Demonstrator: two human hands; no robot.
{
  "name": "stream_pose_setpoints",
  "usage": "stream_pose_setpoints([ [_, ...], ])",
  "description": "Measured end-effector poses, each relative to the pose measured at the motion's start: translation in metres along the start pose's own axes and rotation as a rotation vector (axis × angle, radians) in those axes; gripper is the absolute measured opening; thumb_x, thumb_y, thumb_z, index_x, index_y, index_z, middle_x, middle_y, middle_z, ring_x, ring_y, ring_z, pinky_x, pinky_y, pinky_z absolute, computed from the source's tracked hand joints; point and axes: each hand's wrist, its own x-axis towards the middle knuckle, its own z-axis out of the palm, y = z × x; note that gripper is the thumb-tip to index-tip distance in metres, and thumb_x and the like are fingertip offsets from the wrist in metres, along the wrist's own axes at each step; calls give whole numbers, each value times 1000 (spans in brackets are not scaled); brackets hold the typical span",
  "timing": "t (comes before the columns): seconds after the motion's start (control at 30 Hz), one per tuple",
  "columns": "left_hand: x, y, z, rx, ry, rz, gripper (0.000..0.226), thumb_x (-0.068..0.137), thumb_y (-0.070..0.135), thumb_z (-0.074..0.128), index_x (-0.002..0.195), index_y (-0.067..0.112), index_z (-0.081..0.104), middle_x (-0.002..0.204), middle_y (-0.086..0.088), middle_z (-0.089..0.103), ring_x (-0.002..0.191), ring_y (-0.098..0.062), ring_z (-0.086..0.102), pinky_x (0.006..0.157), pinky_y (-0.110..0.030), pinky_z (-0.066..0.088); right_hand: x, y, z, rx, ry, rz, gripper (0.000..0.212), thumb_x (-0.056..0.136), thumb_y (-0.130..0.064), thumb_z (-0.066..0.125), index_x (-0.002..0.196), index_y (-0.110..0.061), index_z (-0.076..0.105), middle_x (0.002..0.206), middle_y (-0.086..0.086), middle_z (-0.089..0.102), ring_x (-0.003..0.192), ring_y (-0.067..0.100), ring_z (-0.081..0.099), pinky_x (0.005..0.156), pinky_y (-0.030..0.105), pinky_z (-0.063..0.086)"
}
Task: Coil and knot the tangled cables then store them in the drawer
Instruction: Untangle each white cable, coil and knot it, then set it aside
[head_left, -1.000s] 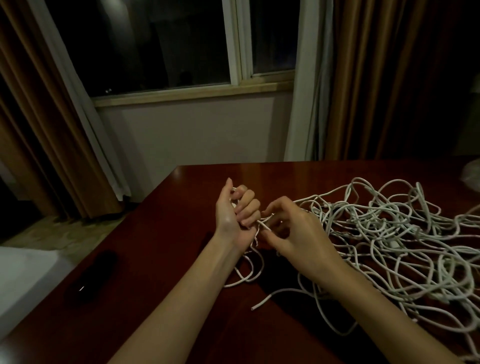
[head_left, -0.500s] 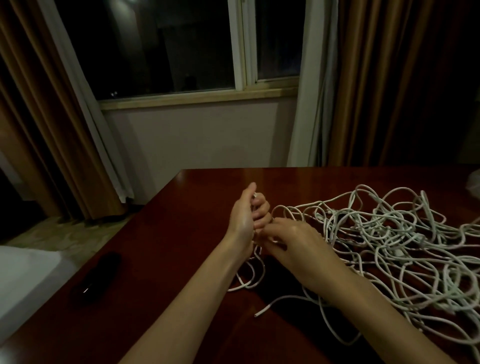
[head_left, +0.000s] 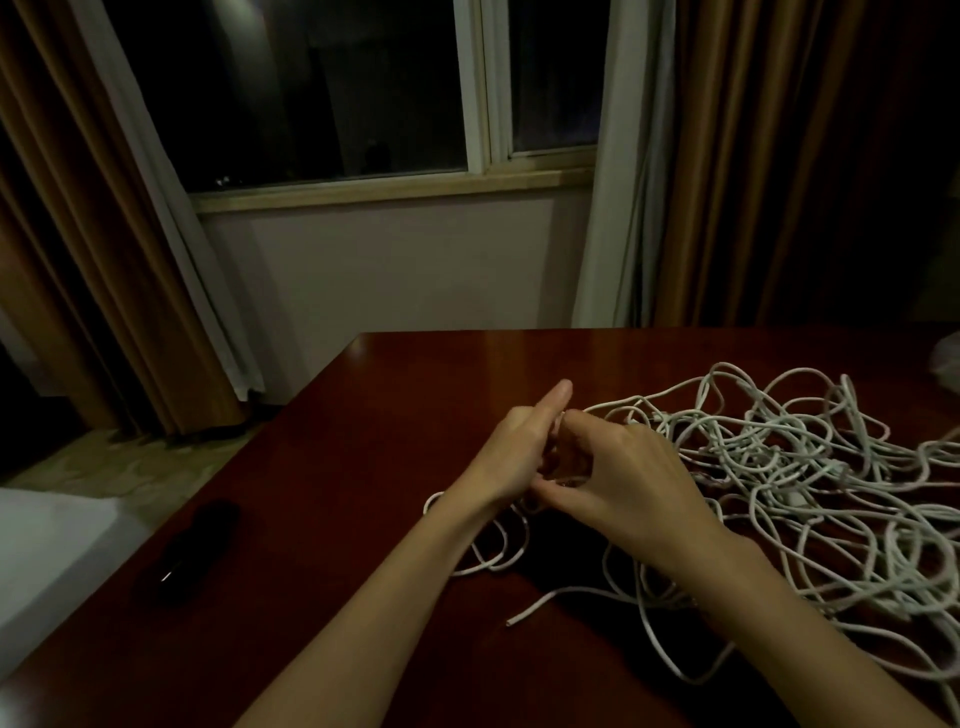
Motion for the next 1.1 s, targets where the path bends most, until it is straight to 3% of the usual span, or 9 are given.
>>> stream_pose_setpoints([
  [0.13,0,4,0,96,-39,-11,72,100,57,21,44,25,54,48,11,54,53,1,54,79,-28,40,2,2,-1,123,-28,22,31,79,-32,74,104,-21,60,77,-16,59,68,1,60,63,15,48],
  [0.23,-1,4,-5,-39,-67,-47,67,98,59,28,53,14,50,51,-3,46,50,-17,45,63,-30,38,4,0,-5,330,-81,70,22,81,-27,73,92,-30,54,77,-12,61,74,0,61,65,15,48],
  [0.33,0,2,-14,-131,-73,-48,60,98,56,36,53,18,47,45,-1,38,41,-15,32,52,-34,16,6,5,-14,596,-167,161,20,83,-25,73,97,-24,59,83,-5,68,79,6,68,68,21,54],
  [0.47,2,0,-17,-165,-7,-30,56,99,45,42,47,21,37,41,4,34,35,-10,31,45,-23,27,6,16,-11,345,-176,102,8,86,-24,70,90,-28,63,82,-10,68,80,1,65,67,17,49],
  [0.57,3,-2,-17,-115,54,13,56,100,43,40,48,22,37,45,8,34,41,-7,33,51,-22,32,6,16,-11,271,-19,69,7,86,-31,67,91,-29,71,81,-14,70,77,-1,64,68,15,49],
  [0.7,1,2,-14,-153,38,26,51,100,50,31,61,17,35,50,7,35,39,-3,33,43,-13,30,6,11,-11,282,145,10,12,85,-24,69,95,-27,75,79,-16,72,71,-3,66,66,12,50],
  [0.8,1,2,-9,-80,45,49,55,99,53,26,59,17,39,52,11,45,50,-4,44,58,-19,38,6,7,-12,344,91,35,13,88,-27,66,97,-25,74,80,-15,71,75,-3,66,67,12,49],
  [0.93,-1,4,-14,-165,28,25,51,95,56,28,61,18,33,49,7,40,39,-6,32,39,-14,27,6,12,-19,400,-15,137,9,90,-25,61,83,-26,68,70,-14,66,66,4,62,61,18,47],
  [1.1,0,2,-21,-253,30,-21,51,96,55,31,61,18,31,47,4,32,37,-6,27,38,-14,22,6,15,-28,369,-172,119,11,86,-18,67,84,-27,71,78,-15,67,78,2,62,70,17,48],
])
